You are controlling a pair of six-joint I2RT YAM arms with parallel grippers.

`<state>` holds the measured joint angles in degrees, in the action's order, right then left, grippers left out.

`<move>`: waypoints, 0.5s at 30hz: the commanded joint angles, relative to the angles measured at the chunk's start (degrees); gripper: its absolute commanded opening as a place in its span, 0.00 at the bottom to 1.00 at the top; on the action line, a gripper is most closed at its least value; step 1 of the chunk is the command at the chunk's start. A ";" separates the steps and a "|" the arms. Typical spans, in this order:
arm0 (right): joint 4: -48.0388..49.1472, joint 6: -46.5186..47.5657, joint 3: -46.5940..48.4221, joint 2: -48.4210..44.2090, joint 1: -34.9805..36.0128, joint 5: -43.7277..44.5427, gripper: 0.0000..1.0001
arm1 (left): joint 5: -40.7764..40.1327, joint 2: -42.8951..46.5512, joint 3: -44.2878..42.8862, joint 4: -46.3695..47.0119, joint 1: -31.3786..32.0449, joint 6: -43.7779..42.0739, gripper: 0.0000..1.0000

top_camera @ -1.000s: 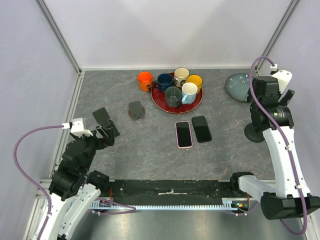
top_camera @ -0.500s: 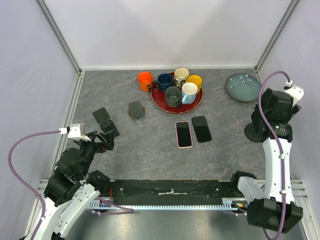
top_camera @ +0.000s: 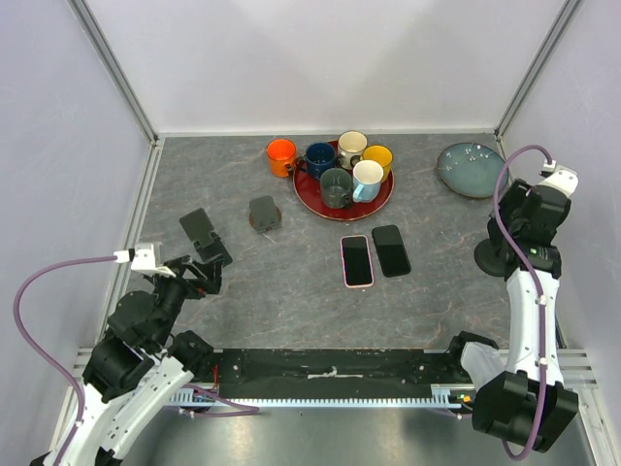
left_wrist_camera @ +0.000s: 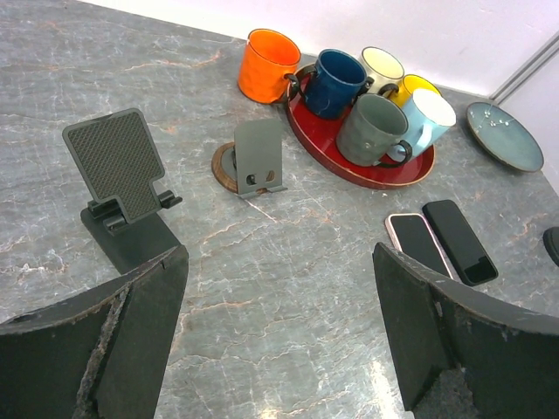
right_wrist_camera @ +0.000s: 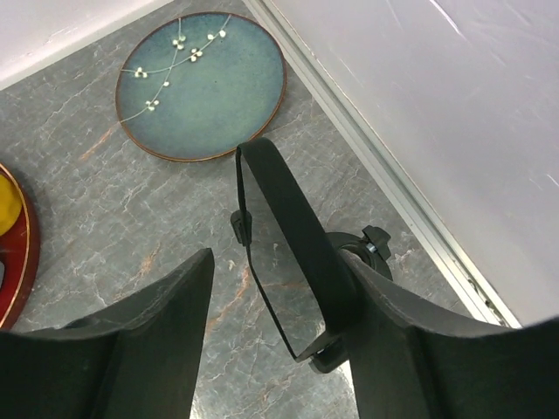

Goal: Remove the phone from the phone stand

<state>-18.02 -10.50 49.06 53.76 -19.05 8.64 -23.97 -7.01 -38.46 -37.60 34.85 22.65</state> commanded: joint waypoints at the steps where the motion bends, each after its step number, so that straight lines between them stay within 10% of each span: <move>1: 3.87 2.77 -0.98 0.03 -0.46 -2.14 0.62 | -1.35 0.68 0.14 1.13 0.57 1.16 0.93; 15: 3.96 3.91 -1.16 -1.99 -0.81 -4.77 0.09 | -1.35 0.59 0.14 1.04 0.74 1.16 0.93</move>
<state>-15.66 -8.25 47.27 53.47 -19.68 5.39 -23.97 -6.94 -38.39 -37.63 35.40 22.65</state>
